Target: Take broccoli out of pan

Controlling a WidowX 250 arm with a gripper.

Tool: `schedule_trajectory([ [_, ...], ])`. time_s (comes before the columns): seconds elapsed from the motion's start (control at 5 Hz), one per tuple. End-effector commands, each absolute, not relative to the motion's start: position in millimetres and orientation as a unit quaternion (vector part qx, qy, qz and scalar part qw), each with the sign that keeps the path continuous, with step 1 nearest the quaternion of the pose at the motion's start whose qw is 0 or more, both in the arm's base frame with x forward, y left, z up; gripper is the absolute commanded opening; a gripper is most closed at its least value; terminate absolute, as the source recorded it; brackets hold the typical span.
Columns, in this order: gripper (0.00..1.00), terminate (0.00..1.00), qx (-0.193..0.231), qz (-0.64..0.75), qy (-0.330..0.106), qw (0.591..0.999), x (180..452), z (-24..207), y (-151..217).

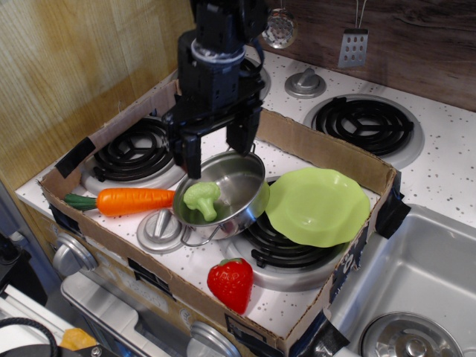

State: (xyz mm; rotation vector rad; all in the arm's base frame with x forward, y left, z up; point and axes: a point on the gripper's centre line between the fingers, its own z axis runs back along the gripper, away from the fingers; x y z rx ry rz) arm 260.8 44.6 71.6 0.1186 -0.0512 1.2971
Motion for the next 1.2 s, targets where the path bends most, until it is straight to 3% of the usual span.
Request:
schedule_trajectory([
  [0.0,1.00,0.00,0.054,0.664,-0.041,0.745,257.8,65.1,44.1],
  [0.4,1.00,0.00,0.046,0.688,-0.072,0.720,262.1,51.5,46.3],
  [1.0,1.00,0.00,0.042,0.708,-0.069,0.702,264.0,29.8,42.9],
])
